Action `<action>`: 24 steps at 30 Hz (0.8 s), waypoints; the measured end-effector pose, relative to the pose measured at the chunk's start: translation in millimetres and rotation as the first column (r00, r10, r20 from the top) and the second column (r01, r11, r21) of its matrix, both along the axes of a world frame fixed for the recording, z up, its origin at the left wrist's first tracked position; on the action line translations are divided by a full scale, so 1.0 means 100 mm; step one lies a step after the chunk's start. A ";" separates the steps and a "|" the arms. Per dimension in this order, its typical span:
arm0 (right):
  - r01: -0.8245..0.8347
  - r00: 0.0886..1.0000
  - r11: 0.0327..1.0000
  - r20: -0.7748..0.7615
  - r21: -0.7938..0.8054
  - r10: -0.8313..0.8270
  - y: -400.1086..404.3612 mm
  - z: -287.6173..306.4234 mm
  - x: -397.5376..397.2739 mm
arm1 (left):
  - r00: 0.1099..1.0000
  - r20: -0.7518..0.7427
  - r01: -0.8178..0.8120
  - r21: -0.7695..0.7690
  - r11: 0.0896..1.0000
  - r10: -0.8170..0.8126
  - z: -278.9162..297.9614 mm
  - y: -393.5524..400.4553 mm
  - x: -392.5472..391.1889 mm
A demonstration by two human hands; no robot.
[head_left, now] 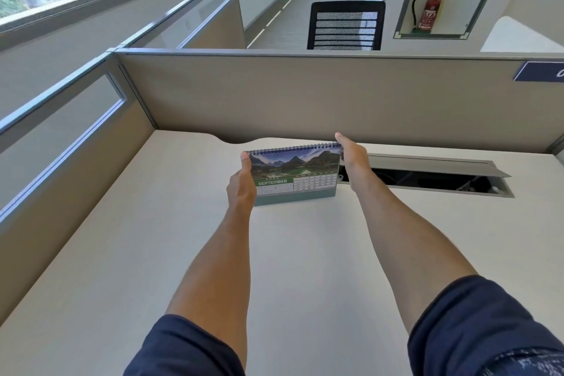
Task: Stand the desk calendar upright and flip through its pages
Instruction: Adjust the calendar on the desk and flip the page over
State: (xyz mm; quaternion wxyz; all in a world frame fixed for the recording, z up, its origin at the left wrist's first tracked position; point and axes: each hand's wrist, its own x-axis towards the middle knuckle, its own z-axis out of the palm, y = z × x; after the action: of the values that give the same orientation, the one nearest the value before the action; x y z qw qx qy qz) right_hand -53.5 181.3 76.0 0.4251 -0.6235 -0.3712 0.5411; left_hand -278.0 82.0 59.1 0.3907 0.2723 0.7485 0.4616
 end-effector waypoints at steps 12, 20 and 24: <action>-0.082 0.986 0.969 -0.125 0.231 0.114 -0.03 0.11 -0.05 | 0.993 0.099 -0.058 0.000 0.998 0.058 -0.03 0.01 0.02; -0.012 0.962 0.965 -0.260 0.261 0.082 -0.10 0.13 0.08 | 0.933 0.343 -0.138 0.061 0.989 0.109 0.03 0.01 0.02; -0.067 0.966 0.967 -0.225 0.248 0.124 -0.09 0.10 0.19 | 0.826 0.548 -0.221 0.099 0.970 0.132 0.01 0.02 -0.10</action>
State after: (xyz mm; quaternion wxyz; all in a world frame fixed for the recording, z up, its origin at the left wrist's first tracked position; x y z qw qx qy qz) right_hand -34.1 172.1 85.8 0.5114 -0.4798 -0.4095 0.5835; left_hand -287.7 84.2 60.5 0.5170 0.0918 0.5920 0.6114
